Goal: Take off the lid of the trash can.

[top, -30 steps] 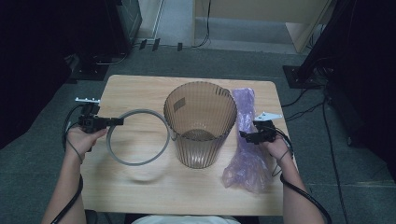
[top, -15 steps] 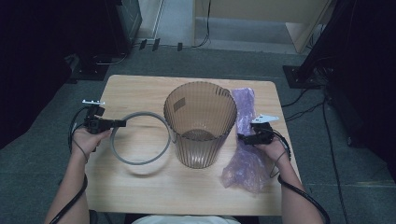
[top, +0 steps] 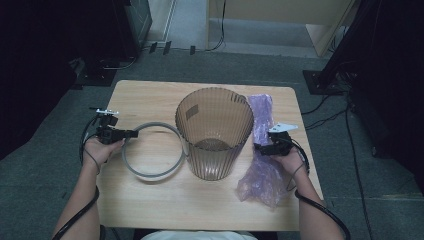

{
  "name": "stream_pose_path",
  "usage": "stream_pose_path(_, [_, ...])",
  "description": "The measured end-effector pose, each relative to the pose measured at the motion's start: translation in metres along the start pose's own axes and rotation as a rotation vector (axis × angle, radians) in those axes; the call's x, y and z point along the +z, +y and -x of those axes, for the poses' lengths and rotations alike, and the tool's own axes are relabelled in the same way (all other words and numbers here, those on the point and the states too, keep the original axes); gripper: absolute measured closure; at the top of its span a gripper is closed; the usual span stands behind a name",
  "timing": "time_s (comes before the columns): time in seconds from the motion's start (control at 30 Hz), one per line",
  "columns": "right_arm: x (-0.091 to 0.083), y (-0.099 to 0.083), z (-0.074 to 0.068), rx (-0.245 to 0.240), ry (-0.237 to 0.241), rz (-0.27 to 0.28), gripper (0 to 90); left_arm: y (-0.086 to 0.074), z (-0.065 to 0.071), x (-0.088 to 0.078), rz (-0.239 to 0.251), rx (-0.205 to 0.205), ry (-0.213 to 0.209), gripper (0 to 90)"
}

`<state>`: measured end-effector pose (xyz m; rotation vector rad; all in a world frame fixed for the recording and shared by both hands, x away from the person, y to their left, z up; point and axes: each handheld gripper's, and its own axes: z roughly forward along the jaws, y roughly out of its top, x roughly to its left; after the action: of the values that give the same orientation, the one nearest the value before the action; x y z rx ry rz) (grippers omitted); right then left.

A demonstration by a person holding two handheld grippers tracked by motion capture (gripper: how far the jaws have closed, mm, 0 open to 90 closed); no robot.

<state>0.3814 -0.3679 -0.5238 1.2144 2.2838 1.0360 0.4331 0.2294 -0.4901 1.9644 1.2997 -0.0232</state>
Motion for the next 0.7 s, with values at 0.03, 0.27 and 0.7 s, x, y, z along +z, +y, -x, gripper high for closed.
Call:
stream_pose_path(0.03, [0.0,0.0,0.0,0.0,0.0,0.001,18.2,-0.002,-0.002,0.002,-0.008,-0.002,0.007,83.2])
stream_pose_path(0.27, [0.0,0.0,0.0,-0.003,0.007,0.012,24.8,-0.005,-0.012,0.01,-0.001,-0.027,0.005,83.1])
stream_pose_path(0.7, [0.0,0.001,-0.002,-0.014,0.022,0.039,53.1,-0.009,-0.019,0.011,0.082,-0.005,0.008,81.8])
